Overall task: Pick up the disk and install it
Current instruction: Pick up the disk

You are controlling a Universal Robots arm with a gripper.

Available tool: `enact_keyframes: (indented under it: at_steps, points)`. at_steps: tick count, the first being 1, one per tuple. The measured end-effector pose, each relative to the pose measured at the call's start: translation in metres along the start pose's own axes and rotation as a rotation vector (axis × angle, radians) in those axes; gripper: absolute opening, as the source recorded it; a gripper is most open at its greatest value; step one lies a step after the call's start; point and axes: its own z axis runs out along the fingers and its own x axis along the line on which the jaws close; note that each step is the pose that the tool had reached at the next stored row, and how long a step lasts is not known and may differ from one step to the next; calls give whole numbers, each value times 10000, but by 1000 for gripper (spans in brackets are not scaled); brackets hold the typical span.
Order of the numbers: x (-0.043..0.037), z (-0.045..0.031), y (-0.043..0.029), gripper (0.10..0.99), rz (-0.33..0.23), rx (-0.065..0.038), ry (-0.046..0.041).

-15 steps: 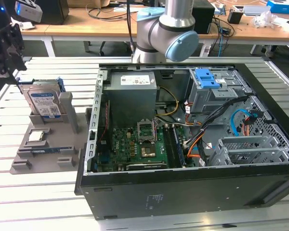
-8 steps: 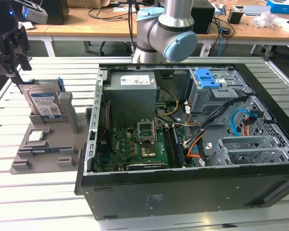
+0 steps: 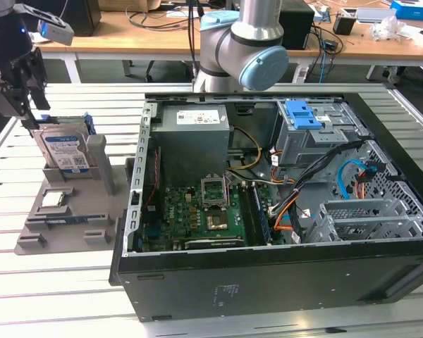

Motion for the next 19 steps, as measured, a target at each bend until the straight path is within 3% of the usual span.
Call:
enact_keyframes:
  at_steps: [5,19]
  points:
    - [0,142,-55,600,-285,-3,41]
    - [1,277,-58,600,-326,-4,42]
